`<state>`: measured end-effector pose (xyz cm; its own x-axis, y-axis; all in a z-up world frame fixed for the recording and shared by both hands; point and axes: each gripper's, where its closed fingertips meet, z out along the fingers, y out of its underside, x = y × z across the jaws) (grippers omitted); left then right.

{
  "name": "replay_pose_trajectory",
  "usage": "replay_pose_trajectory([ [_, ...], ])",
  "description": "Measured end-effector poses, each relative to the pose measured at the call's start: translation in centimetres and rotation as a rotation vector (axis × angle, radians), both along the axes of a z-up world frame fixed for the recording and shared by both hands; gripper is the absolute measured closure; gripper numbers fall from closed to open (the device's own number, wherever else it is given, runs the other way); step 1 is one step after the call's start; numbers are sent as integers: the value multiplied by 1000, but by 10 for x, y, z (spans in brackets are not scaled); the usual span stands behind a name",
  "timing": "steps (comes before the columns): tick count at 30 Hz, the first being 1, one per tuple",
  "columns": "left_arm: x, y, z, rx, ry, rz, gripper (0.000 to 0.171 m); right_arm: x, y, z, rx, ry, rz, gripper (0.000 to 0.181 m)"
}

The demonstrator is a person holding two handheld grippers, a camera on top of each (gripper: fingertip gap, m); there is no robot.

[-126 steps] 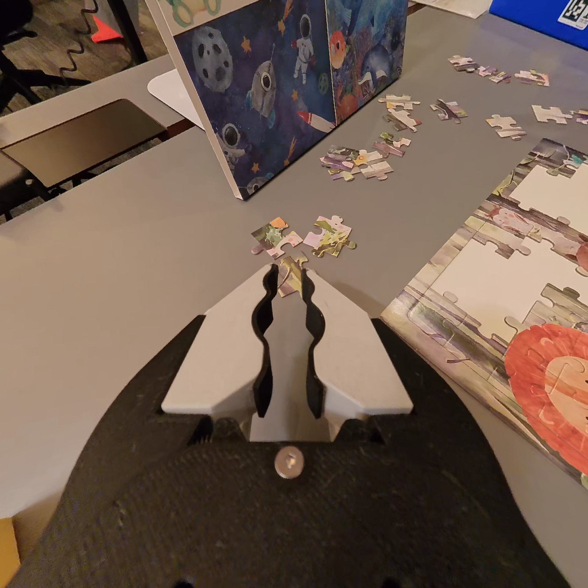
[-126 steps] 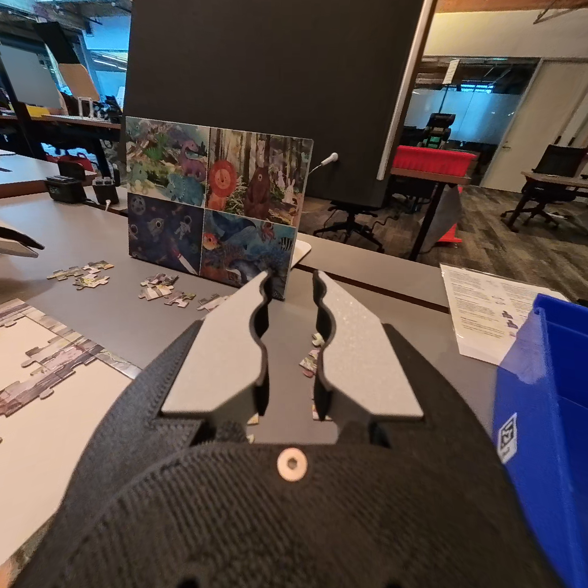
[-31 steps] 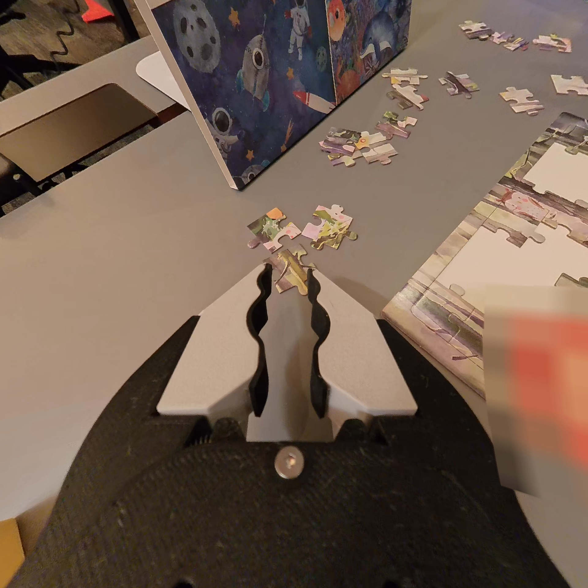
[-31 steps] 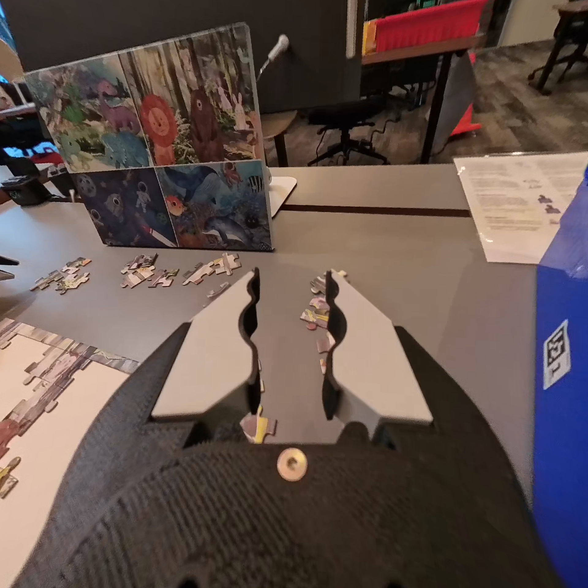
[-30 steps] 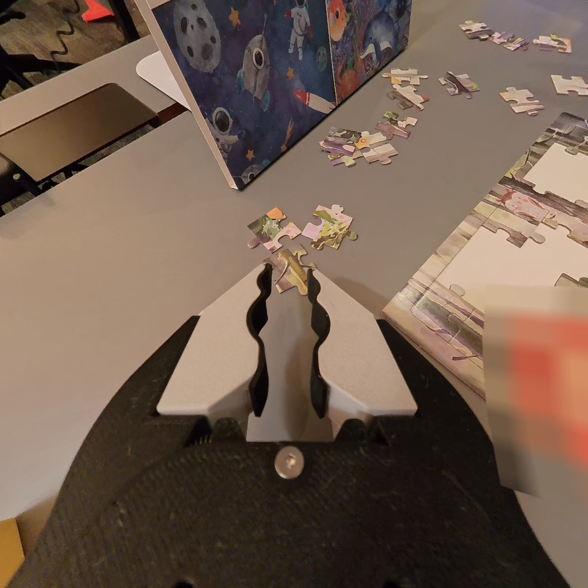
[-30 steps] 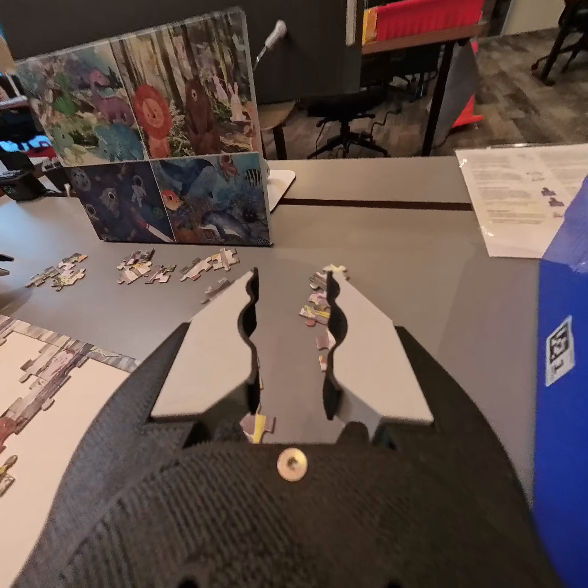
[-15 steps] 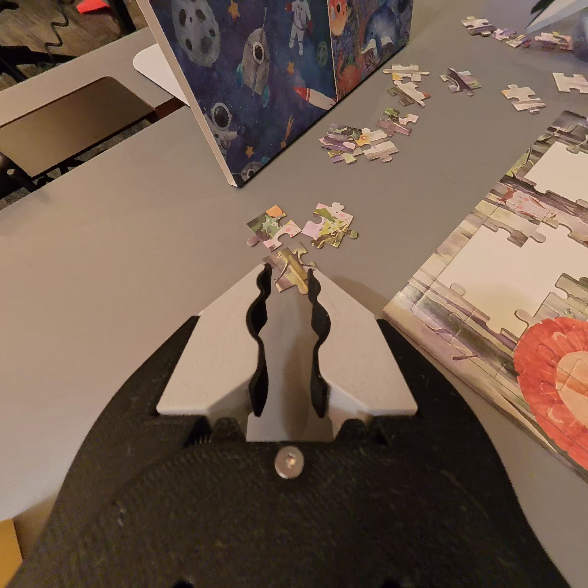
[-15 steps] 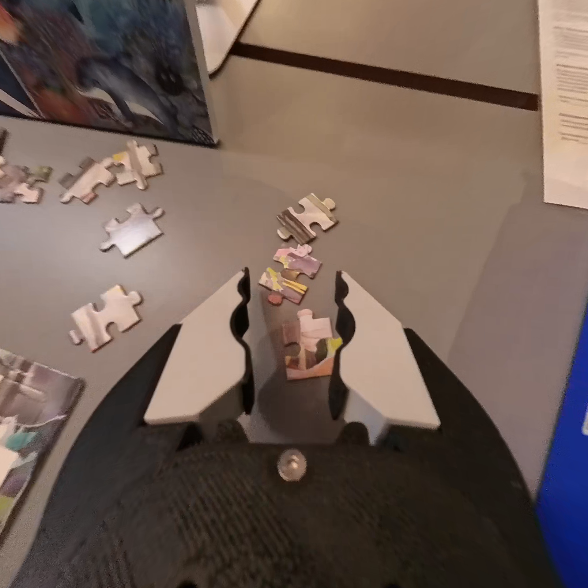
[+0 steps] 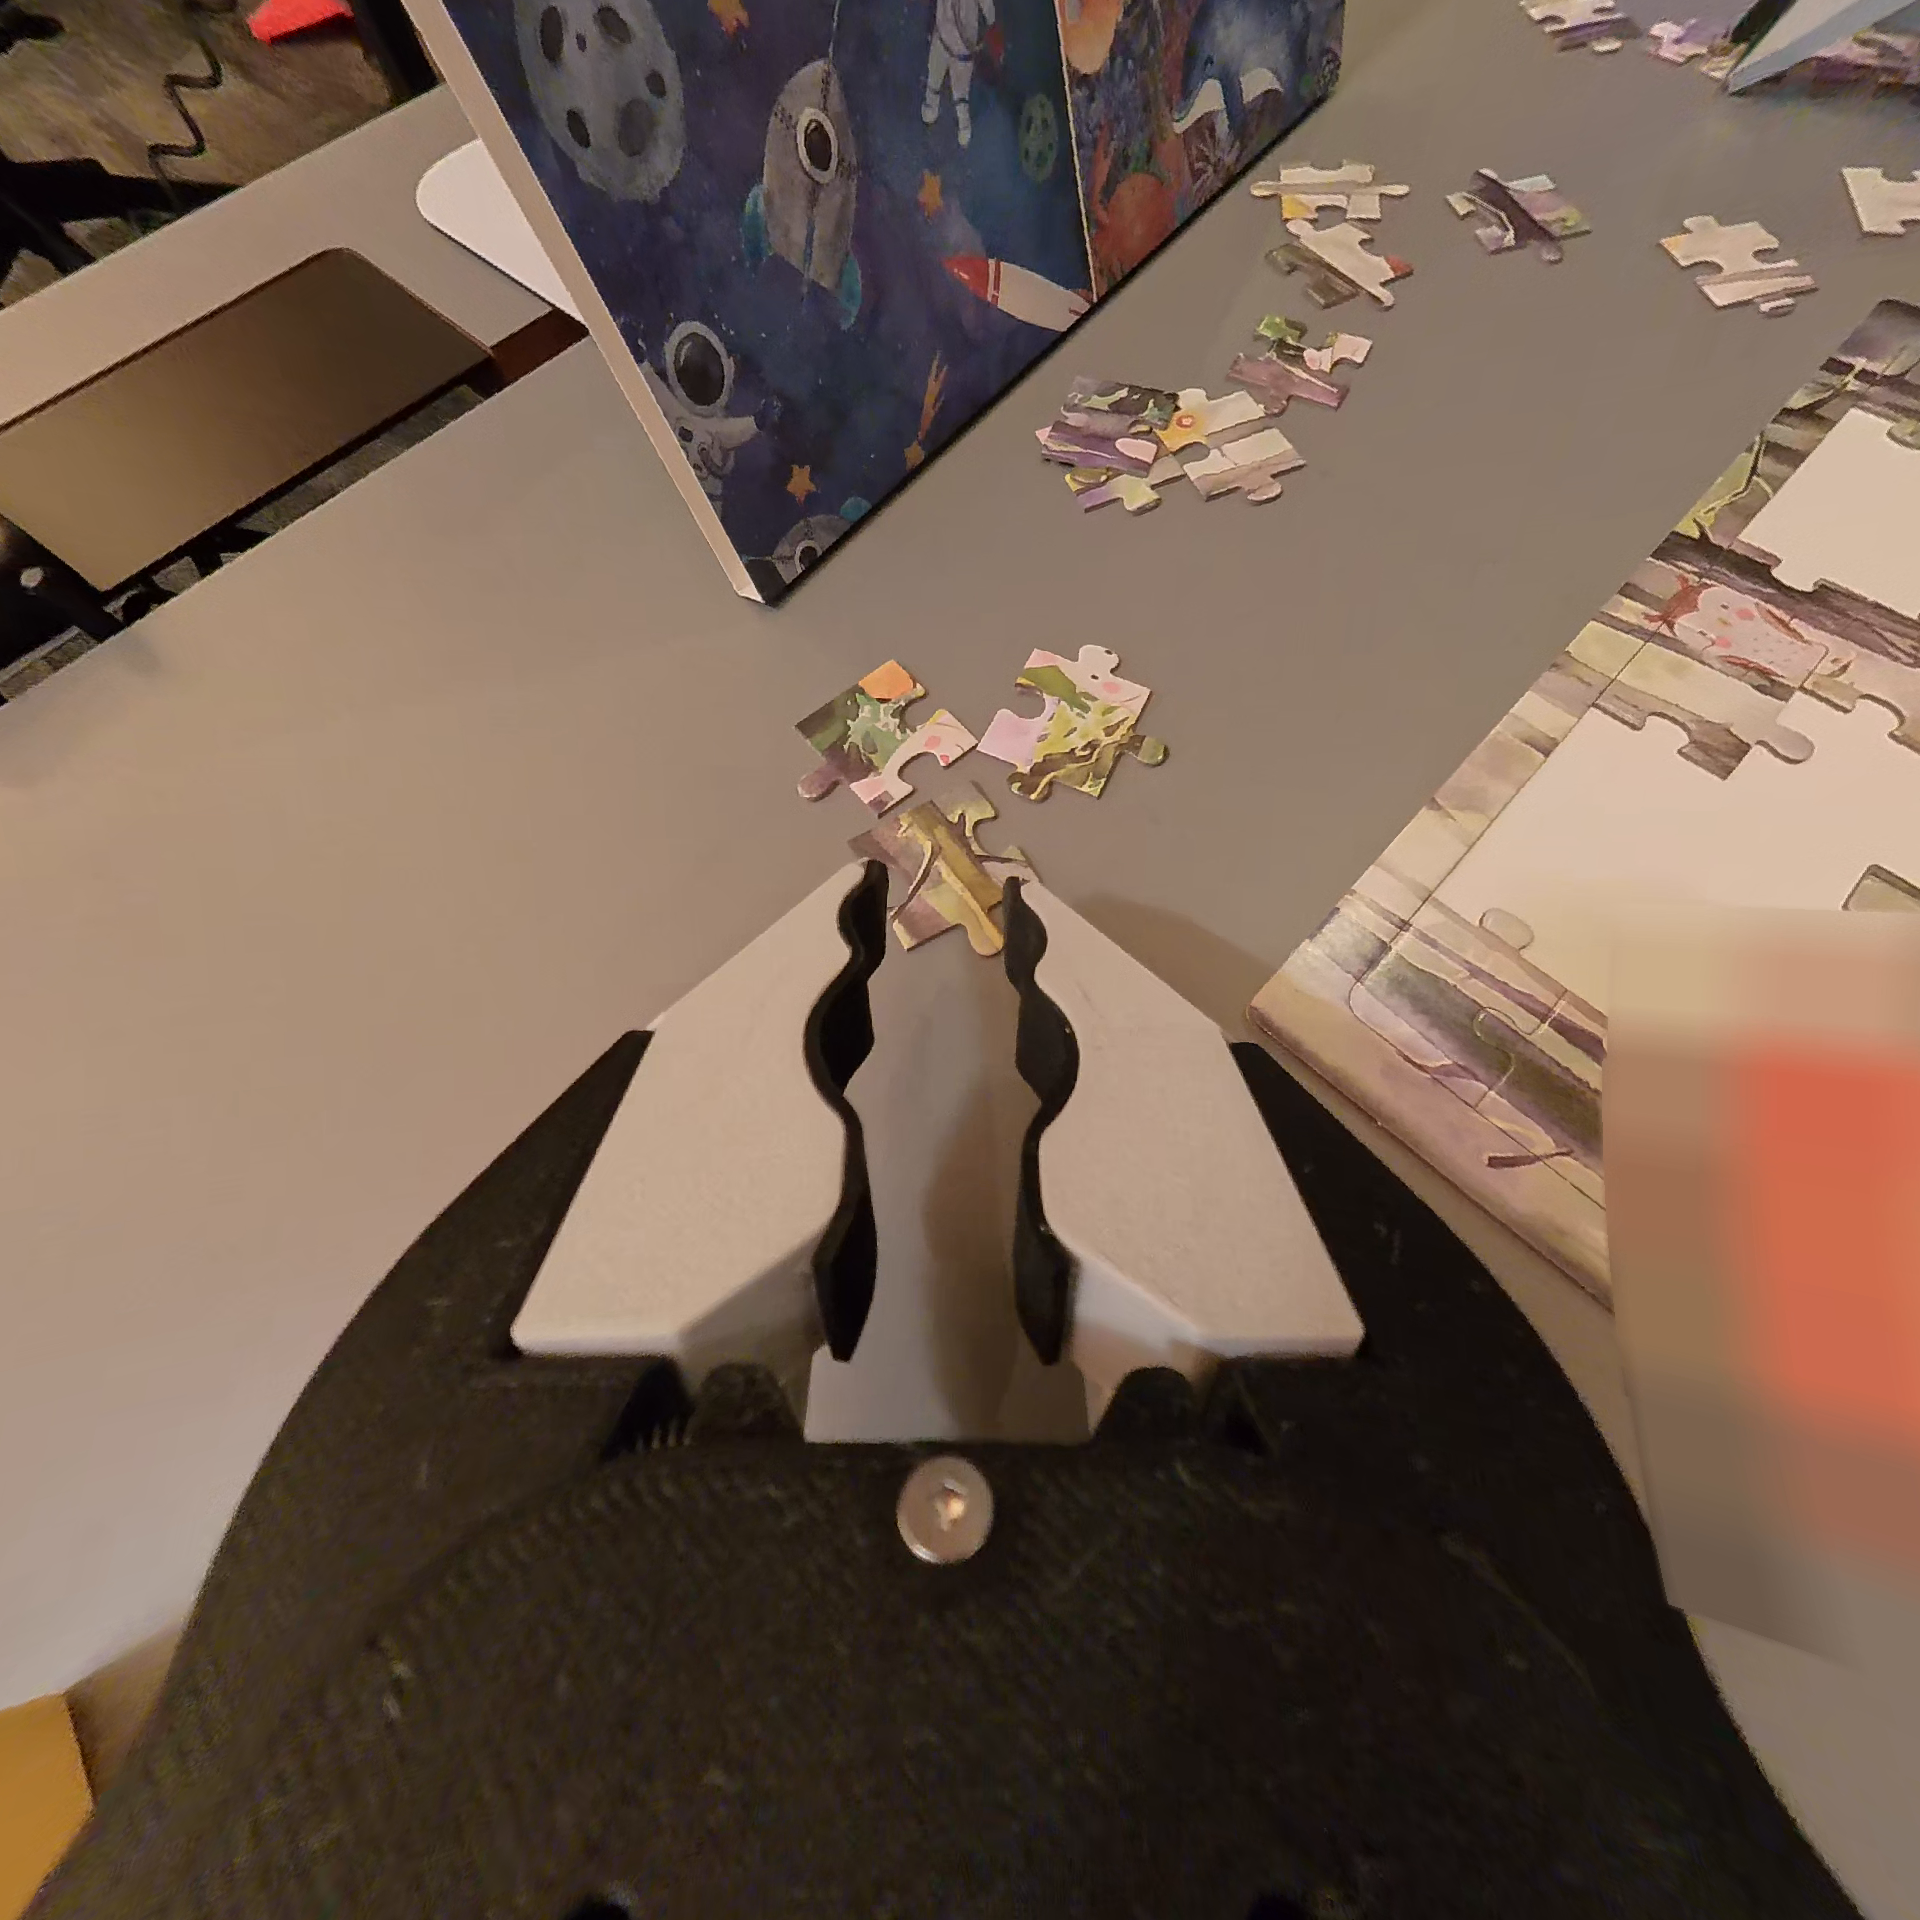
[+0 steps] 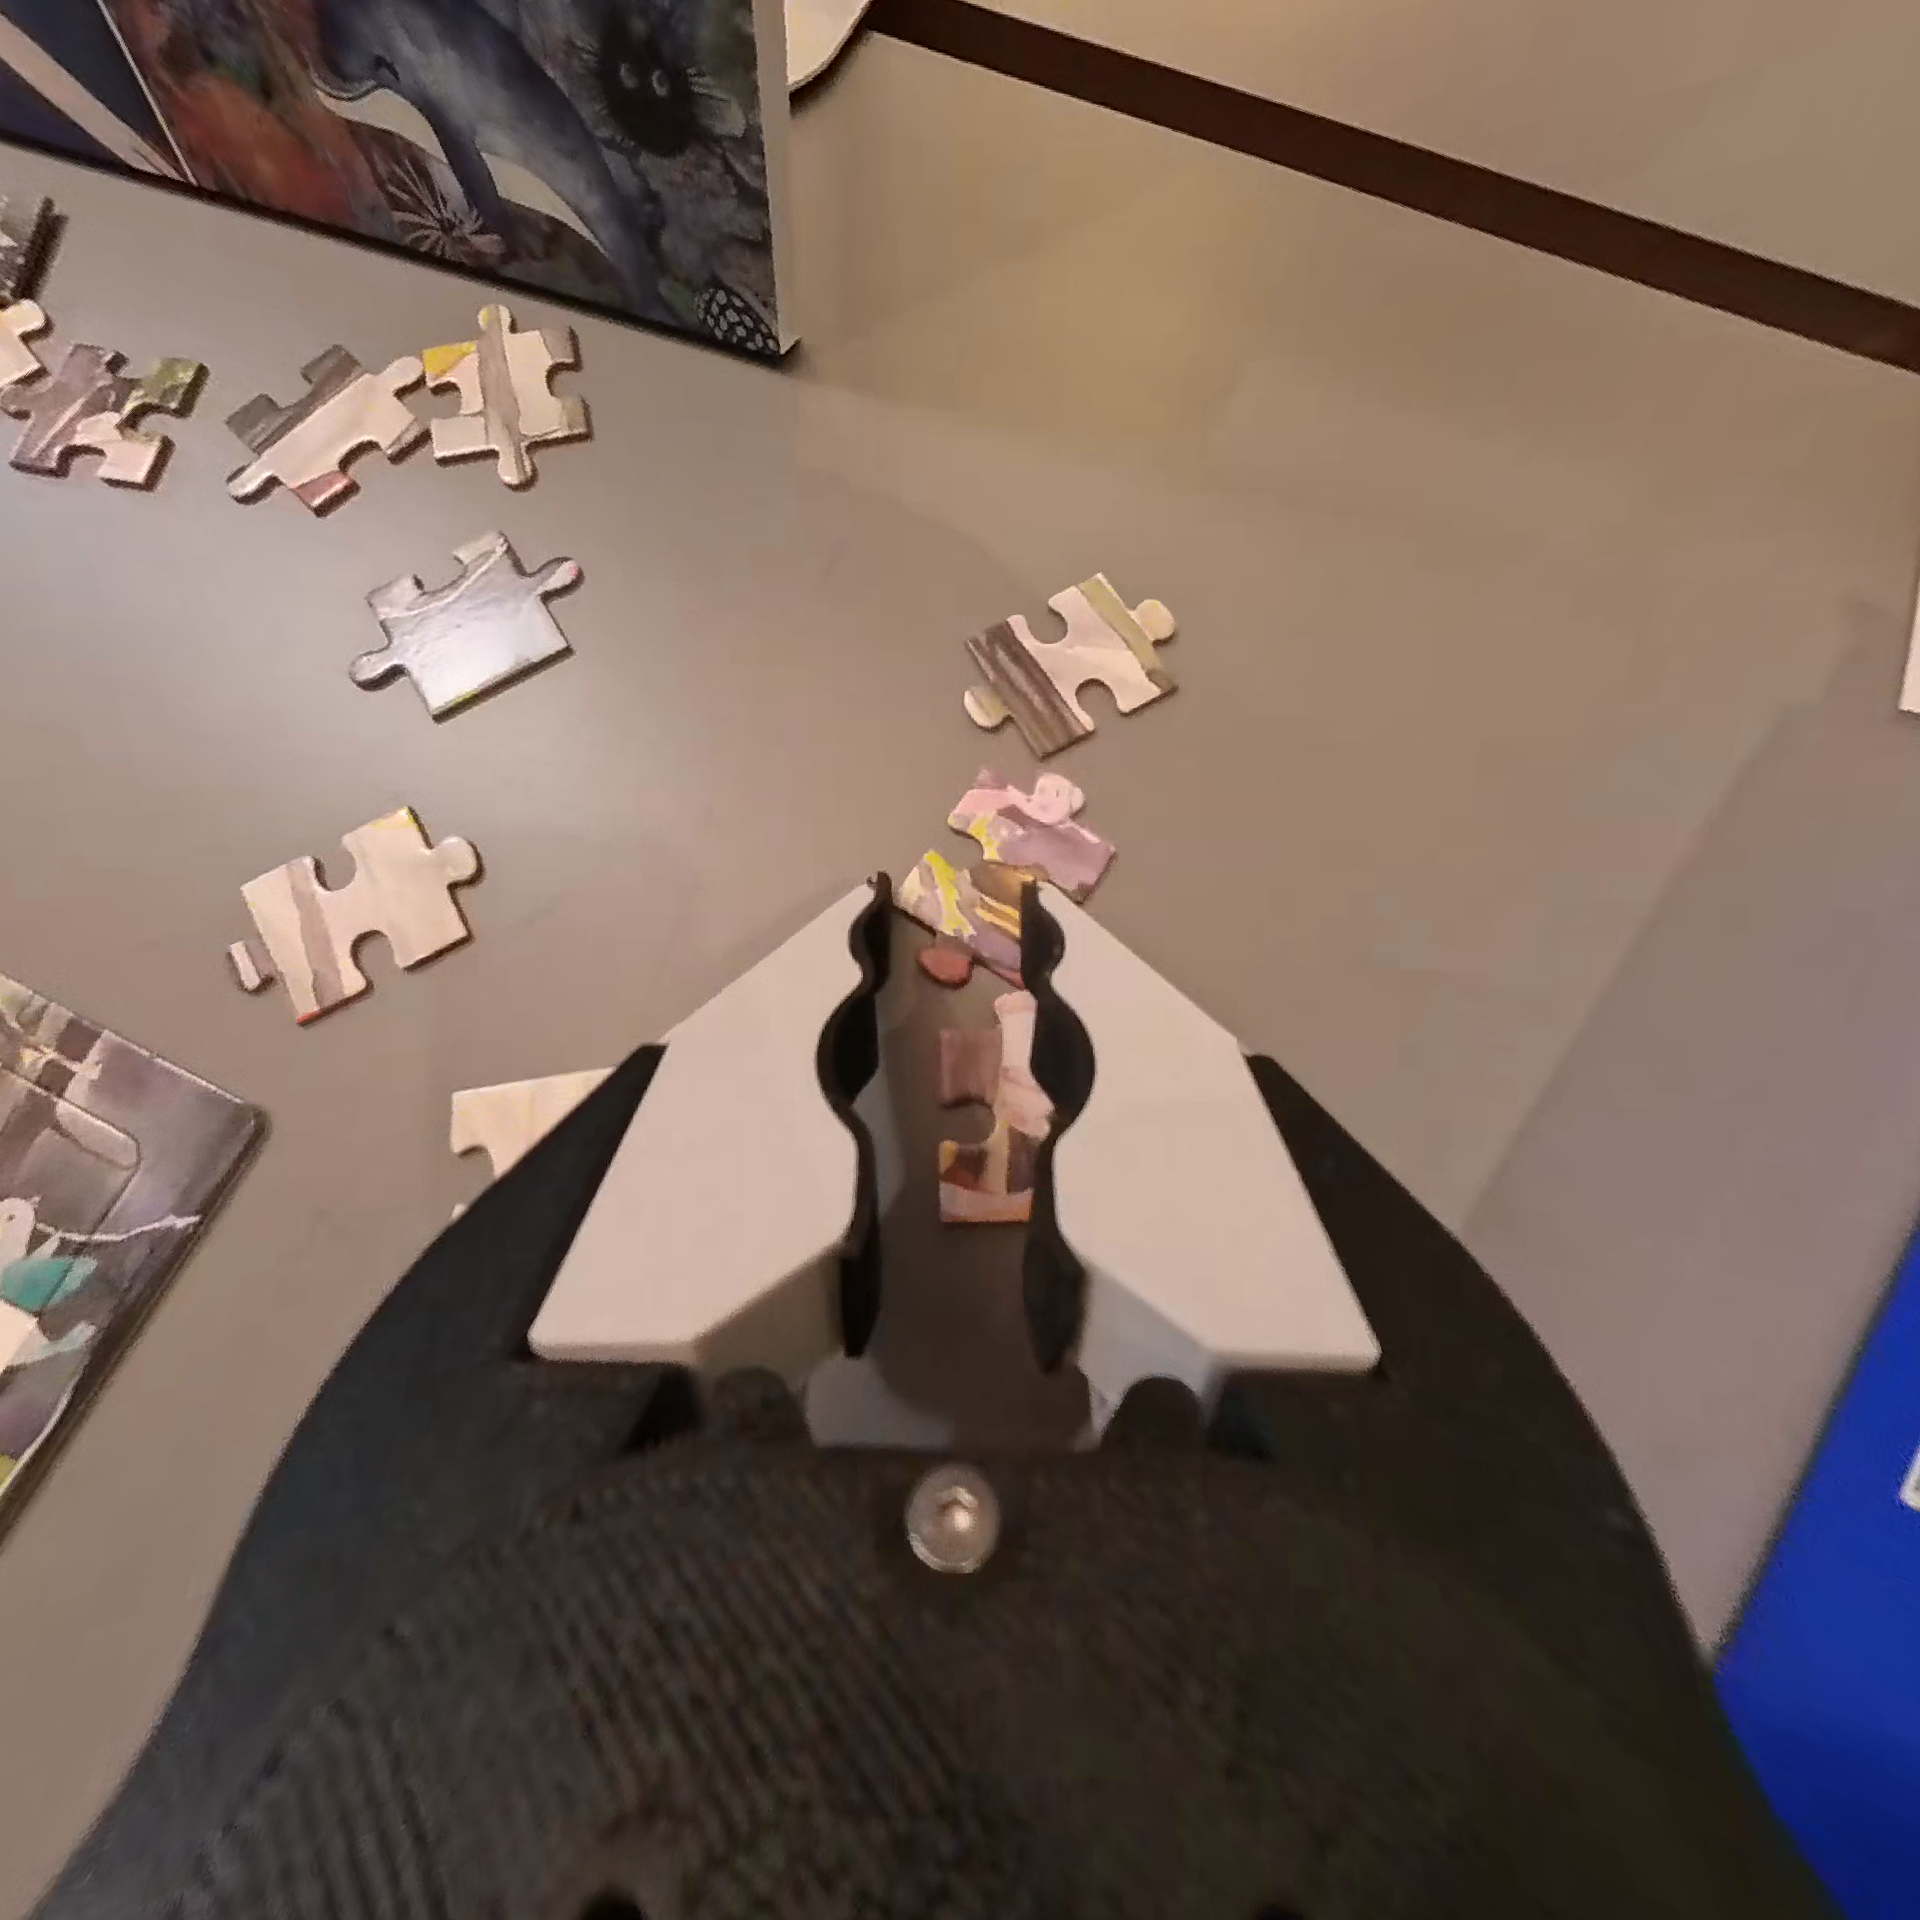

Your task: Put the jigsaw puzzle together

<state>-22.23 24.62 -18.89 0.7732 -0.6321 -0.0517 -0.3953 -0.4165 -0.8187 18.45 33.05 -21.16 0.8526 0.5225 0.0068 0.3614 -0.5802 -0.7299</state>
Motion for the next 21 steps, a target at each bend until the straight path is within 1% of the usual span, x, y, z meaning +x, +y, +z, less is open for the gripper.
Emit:
replay_pose_trajectory([
  [1,0,0,0,1,0,0,152,1,0,1,6,-2,1,160],
  [2,0,0,0,1,-1,0,152,0,-1,4,19,3,5,181],
  [3,0,0,0,1,-3,1,152,0,-1,9,38,12,7,181],
  [6,-1,0,1,1,-7,5,151,-3,-5,19,59,49,14,167],
  [9,-1,1,1,0,-10,6,151,4,-3,22,83,45,-16,156],
  [12,-1,1,1,-2,-10,6,151,10,1,18,75,77,-45,148],
  [14,-1,1,1,0,-9,6,151,13,6,14,65,91,-67,138],
  [17,-1,1,0,-3,-4,5,151,15,14,3,10,55,-84,123],
  [19,-1,1,0,-5,-1,5,151,13,15,-1,6,13,-76,122],
  [21,-1,1,0,-3,-1,5,151,5,11,-1,8,9,-39,143],
])
